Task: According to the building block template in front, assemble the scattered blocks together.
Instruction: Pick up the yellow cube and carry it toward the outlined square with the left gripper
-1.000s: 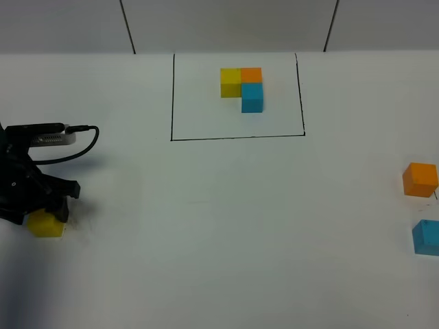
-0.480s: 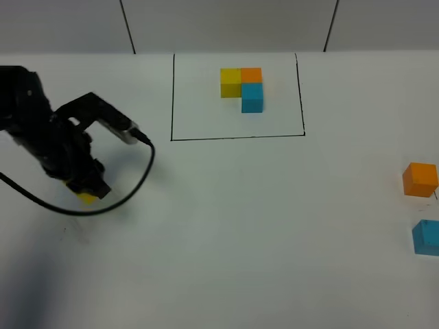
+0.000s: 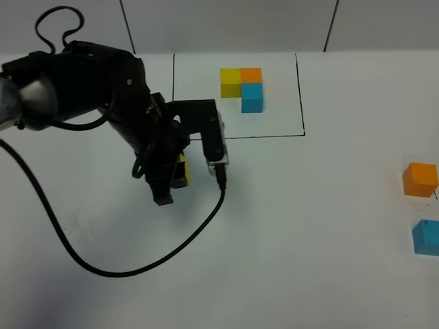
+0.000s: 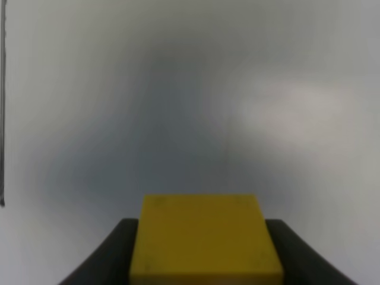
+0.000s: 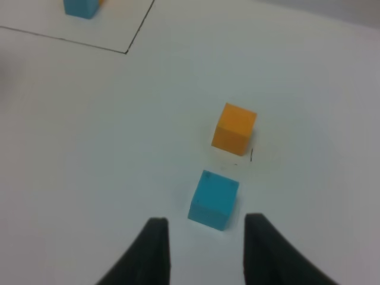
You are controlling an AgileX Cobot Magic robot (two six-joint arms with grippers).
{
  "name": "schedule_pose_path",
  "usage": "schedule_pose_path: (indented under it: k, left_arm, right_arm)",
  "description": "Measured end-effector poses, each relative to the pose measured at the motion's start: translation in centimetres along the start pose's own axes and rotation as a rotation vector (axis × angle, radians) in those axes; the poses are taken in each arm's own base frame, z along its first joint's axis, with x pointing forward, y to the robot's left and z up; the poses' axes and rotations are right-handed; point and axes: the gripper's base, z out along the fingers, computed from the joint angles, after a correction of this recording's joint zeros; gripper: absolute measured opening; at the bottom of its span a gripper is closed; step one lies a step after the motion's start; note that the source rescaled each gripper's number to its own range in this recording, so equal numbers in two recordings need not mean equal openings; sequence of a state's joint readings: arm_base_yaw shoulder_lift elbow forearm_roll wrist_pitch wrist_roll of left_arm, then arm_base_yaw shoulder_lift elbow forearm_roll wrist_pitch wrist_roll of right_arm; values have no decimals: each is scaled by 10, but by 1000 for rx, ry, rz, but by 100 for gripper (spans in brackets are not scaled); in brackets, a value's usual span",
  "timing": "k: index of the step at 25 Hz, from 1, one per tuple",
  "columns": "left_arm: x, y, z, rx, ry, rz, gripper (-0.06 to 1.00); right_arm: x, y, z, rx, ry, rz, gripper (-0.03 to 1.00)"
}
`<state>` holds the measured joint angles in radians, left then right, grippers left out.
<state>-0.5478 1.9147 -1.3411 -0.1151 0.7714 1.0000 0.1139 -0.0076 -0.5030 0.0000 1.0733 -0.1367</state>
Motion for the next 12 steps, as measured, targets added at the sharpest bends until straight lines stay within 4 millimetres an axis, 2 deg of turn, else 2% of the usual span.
schedule_pose_path:
  k: [5, 12]
  left_arm:
    - [-26, 9, 17, 22, 5, 42, 1]
    - [-54, 12, 48, 43, 21, 103, 1]
  right_arm:
    - [0, 0, 0, 0, 0, 0, 0]
    - [0, 0, 0, 0, 0, 0, 0]
